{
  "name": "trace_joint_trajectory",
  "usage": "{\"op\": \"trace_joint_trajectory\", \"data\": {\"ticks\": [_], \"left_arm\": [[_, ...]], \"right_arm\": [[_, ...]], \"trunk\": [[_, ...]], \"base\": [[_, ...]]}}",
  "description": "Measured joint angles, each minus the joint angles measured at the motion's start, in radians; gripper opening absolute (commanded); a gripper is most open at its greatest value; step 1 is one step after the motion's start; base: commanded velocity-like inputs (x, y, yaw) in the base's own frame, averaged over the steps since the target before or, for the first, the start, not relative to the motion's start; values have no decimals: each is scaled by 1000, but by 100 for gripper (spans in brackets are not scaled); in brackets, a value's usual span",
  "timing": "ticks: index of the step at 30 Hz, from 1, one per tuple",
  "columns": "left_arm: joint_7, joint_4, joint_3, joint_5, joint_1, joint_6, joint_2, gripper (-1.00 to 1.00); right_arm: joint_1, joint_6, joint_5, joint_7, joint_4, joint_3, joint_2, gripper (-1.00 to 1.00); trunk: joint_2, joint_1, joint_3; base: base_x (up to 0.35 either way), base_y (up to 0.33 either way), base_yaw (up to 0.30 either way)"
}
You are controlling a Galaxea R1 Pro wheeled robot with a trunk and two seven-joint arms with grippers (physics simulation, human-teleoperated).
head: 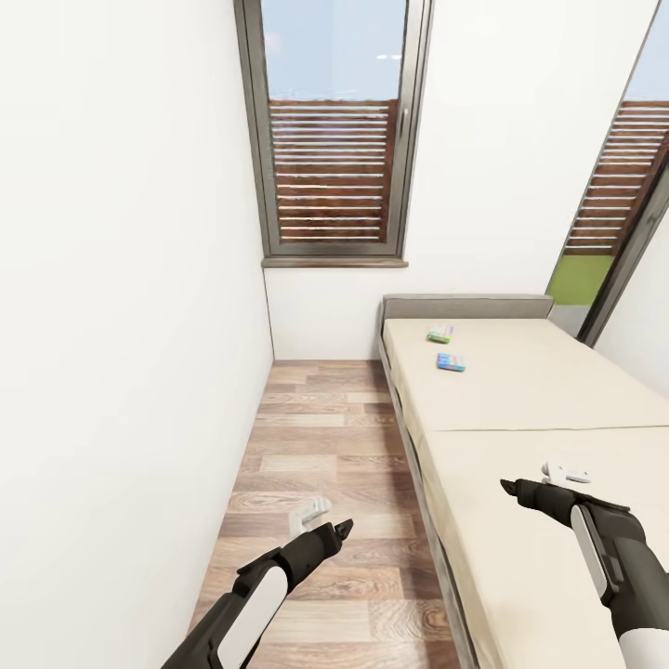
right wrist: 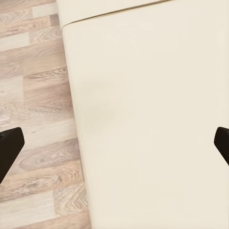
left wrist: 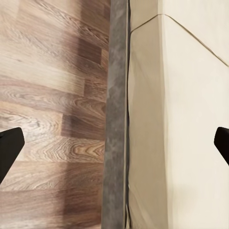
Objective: Put all the toys in the child's room - the three board games (two on the bed and one on the table), the two jigsaw puzzles on the table, and the tennis ball on the table - inside the toy box on the table in the child's room.
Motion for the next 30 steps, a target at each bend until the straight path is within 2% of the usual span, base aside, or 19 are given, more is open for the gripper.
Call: {"op": "trace_joint_trajectory", "data": {"ticks": [30], "left_arm": [[-4,0,0,0,0,0,-1,100]], "right_arm": [[0,0,0,0,0,-2,0,100]], "trunk": [[0,0,0]], "base": [[9,3,0]]}}
